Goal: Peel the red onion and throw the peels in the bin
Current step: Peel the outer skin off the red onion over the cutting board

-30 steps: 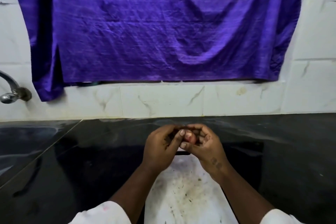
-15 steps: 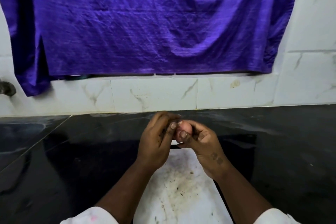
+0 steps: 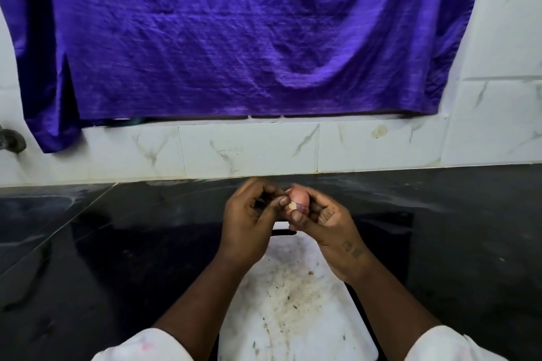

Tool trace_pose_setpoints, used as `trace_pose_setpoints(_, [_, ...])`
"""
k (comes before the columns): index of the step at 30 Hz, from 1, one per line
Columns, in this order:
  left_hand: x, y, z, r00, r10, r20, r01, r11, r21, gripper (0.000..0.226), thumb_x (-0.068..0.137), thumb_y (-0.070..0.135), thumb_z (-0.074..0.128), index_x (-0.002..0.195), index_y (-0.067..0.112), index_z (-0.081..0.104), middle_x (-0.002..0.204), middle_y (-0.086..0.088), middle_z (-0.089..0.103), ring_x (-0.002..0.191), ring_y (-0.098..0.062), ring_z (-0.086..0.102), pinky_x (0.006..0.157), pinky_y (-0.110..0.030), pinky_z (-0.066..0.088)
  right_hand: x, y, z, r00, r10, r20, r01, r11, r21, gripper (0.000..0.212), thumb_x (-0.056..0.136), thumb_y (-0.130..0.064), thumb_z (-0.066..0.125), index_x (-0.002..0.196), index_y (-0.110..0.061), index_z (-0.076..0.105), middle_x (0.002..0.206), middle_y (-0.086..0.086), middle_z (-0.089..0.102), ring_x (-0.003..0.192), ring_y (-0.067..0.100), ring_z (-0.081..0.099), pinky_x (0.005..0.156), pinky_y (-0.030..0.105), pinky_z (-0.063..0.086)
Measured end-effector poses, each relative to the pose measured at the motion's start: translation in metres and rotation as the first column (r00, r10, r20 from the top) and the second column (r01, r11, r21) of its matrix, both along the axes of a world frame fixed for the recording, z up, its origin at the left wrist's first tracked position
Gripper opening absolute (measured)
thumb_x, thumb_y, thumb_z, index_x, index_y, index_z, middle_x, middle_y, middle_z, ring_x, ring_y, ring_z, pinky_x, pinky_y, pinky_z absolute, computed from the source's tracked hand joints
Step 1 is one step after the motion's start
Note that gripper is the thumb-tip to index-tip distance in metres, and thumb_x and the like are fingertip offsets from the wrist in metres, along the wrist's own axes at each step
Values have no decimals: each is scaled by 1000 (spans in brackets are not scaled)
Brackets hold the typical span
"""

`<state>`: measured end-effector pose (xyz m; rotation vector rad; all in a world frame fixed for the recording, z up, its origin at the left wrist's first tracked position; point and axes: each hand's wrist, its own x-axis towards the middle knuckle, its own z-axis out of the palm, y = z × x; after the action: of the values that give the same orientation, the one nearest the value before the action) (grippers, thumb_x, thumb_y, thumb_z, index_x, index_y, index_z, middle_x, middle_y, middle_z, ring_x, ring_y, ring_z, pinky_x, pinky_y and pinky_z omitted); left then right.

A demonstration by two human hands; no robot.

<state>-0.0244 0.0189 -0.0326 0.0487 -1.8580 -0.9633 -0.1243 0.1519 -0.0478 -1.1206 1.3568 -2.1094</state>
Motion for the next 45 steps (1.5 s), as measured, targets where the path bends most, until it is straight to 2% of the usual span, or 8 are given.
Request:
trace_pose_setpoints(5, [1, -6, -3, 999, 4, 52, 3, 991, -133, 10, 94, 1, 73, 89, 9, 71, 89, 2, 66, 84, -16, 64, 71, -26, 54, 0, 0, 1, 996, -80, 32, 81, 997, -10, 70, 64, -34, 93, 125, -14, 65, 118, 15, 73, 93, 24, 72, 69, 34, 60])
trace_pose_setpoints(8, [1, -3, -5, 997, -10, 75, 21, 988, -151, 7, 96, 7, 72, 95, 12, 70, 93, 4, 66, 87, -16, 64, 72, -34, 56, -3, 2, -1, 998, -65, 28, 65, 997, -35, 54, 73, -18, 88, 119, -7, 62, 118, 23, 68, 96, 28, 70, 72, 37, 61])
trace_pose_setpoints(12, [2, 2, -4, 992, -90, 88, 96, 993, -64, 24, 97, 5, 72, 119, 15, 74, 113, 7, 70, 104, -12, 70, 83, -25, 60, -6, 2, -2, 998, -59, 25, 60, 997, -53, 61, 68, -21, 90, 118, -2, 59, 115, 25, 67, 96, 30, 69, 73, 37, 62])
trace_pose_setpoints(16, [2, 5, -2, 985, -155, 72, 153, 988, 34, 22, 92, -1, 75, 114, 5, 77, 110, -1, 71, 97, -11, 73, 74, -15, 59, -6, 2, -1, 996, -87, 25, 88, 995, -37, 77, 57, -39, 97, 118, -7, 62, 108, 16, 72, 86, 23, 71, 65, 32, 59])
trace_pose_setpoints(22, [3, 10, -2, 969, -243, 49, 233, 960, 154, 13, 93, -8, 71, 104, -2, 75, 99, -9, 74, 87, -10, 77, 69, -17, 60, -2, 2, 0, 993, -119, -4, 119, 992, 36, 48, 72, -25, 86, 116, -17, 67, 97, 8, 72, 66, 20, 66, 55, 31, 56])
trace_pose_setpoints(27, [2, 2, -2, 965, -260, 44, 258, 965, 56, 34, 101, -2, 63, 130, 13, 72, 120, -1, 67, 110, -18, 72, 87, -26, 62, -3, 4, 1, 1000, 18, -25, -17, 1000, 24, 56, 78, -7, 85, 130, -17, 66, 106, 5, 73, 88, 16, 67, 66, 31, 56])
trace_pose_setpoints(36, [2, -14, -5, 968, -245, 54, 243, 969, 43, 12, 97, -2, 70, 99, 7, 78, 101, -6, 68, 94, -23, 72, 78, -28, 62, -4, 5, -1, 999, 6, -42, -2, 995, 98, 55, 73, -1, 87, 120, -12, 61, 103, 12, 73, 77, 18, 66, 55, 35, 52])
trace_pose_setpoints(45, [0, -27, -14, 977, -52, 207, 57, 998, -19, 16, 104, 8, 60, 95, 19, 68, 92, 5, 68, 87, -15, 65, 76, -41, 58, -7, 6, -2, 995, 81, -54, -73, 989, 131, 52, 71, -11, 69, 122, -14, 73, 106, 13, 71, 73, 21, 61, 63, 35, 55])
